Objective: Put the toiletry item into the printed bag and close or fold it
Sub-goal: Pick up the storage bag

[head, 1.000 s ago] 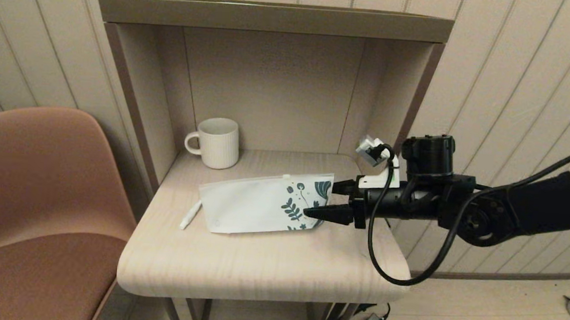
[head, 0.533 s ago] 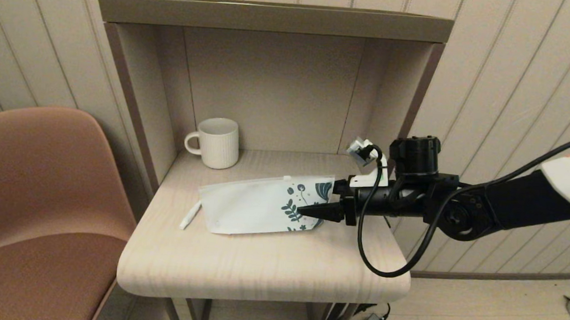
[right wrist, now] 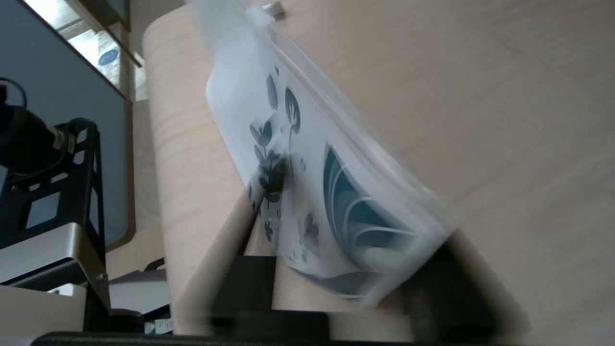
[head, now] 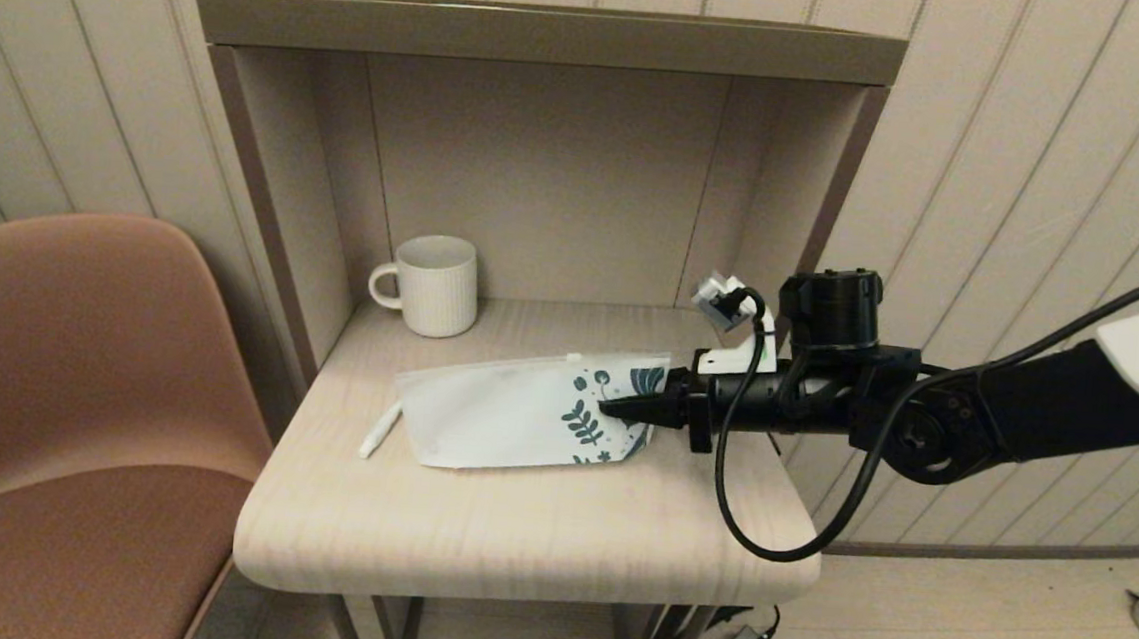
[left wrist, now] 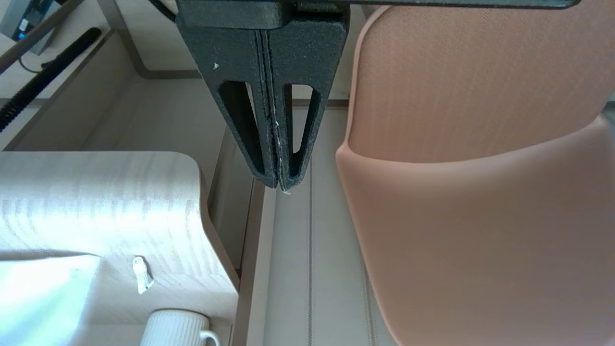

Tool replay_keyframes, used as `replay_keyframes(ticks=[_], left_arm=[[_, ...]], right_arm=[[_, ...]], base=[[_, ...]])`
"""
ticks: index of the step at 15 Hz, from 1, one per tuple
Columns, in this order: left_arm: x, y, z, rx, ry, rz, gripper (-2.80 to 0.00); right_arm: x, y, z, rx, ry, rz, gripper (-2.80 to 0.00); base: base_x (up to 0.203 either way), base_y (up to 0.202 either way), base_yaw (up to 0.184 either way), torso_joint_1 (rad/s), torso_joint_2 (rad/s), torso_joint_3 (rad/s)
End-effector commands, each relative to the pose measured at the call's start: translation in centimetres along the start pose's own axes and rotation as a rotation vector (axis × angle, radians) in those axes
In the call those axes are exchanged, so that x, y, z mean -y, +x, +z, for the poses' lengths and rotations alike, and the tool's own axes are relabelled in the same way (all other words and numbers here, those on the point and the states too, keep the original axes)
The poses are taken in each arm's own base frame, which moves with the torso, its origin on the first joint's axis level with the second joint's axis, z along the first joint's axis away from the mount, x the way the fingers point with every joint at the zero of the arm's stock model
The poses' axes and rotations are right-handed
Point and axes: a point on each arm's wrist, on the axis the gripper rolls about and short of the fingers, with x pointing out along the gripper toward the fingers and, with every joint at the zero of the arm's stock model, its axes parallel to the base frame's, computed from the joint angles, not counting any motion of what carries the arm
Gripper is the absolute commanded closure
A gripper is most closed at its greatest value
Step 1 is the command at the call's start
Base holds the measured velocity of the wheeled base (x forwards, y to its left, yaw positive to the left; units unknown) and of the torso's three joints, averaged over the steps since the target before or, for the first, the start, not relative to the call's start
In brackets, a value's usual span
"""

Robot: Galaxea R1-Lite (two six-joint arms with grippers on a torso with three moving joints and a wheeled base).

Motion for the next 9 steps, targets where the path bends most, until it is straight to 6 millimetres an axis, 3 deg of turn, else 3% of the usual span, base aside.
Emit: replay_keyframes(ticks=[1,6,9], left_arm=[[0.0,0.0,0.0,0.001,0.0,0.0,0.0],[0.0,0.0,0.0,0.0,0.0,0.0,0.0],[0.0,0.0,0.0,0.0,0.019,0.0,0.0]], right_arm=[[-0.7,-0.2,0.4,0.007,-0.013,0.012,0.0],[-1.5,-0.7,0.9,0.019,-0.028,0.046,0.0],[-2.3,-1.8,2.2,0.045,-0.057,0.037,0.0]], base=[[0.0,0.0,0.0,0.0,0.0,0.0],[0.0,0.0,0.0,0.0,0.0,0.0],[0.0,0.0,0.0,0.0,0.0,0.0]])
